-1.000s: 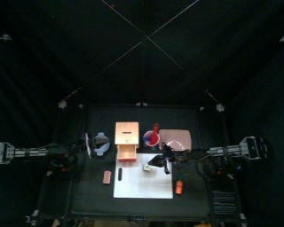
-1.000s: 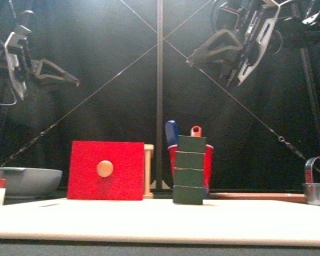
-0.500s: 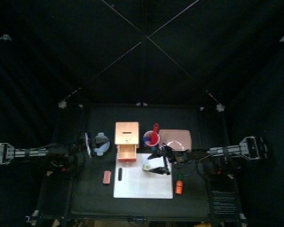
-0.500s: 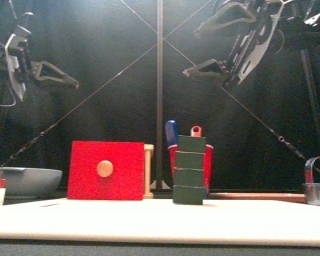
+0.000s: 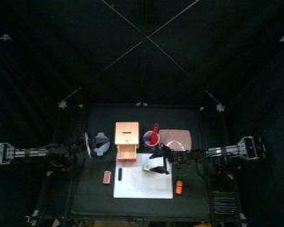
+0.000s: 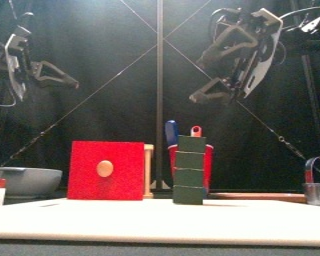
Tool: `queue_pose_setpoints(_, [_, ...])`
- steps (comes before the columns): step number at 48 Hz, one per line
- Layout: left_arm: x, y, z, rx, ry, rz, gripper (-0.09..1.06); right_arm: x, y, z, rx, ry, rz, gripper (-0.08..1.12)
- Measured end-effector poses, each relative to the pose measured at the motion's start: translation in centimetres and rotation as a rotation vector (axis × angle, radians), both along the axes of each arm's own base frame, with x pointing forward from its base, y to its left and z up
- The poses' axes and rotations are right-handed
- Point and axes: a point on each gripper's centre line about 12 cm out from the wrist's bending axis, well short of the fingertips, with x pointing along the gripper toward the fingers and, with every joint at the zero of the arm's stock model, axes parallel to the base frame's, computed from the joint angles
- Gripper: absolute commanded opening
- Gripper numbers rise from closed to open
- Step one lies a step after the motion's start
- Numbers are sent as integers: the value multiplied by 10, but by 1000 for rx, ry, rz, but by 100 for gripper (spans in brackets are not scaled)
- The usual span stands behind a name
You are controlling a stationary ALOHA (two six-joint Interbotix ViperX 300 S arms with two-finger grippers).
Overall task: Place sushi on board then cut the sushi with the knife then place the pieces on the plate
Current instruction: Pick knife at handle with right hand
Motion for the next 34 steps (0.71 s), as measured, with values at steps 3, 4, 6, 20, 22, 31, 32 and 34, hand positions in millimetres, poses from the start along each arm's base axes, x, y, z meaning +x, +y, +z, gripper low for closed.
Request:
queue_pose_setpoints(3, [0, 0, 0, 0, 0, 0, 8, 1, -1, -6, 5, 24, -10, 106])
queue_pose_setpoints(4, [0, 0, 0, 0, -1, 0, 8, 2, -1, -8, 7, 31, -13, 106])
queue_pose_setpoints(6, [0, 0, 0, 0, 0, 0, 8, 3, -1, -13, 12, 49, -16, 106])
queue_pose_setpoints(20, [0, 0, 0, -1, -1, 0, 8, 10, 0, -44, 32, 144, -26, 106])
queue_pose_setpoints(22, [0, 0, 0, -3, -1, 0, 8, 12, 2, -46, 34, 150, -24, 106])
queue_pose_setpoints(31, [0, 0, 0, -1, -1, 0, 8, 22, 8, -55, 35, 173, -8, 106])
queue_pose_setpoints(32, [0, 0, 0, -1, -2, 0, 8, 23, 9, -55, 34, 175, -5, 106])
queue_pose_setpoints(34, [0, 0, 0, -1, -1, 0, 8, 25, 10, -55, 34, 173, 0, 106])
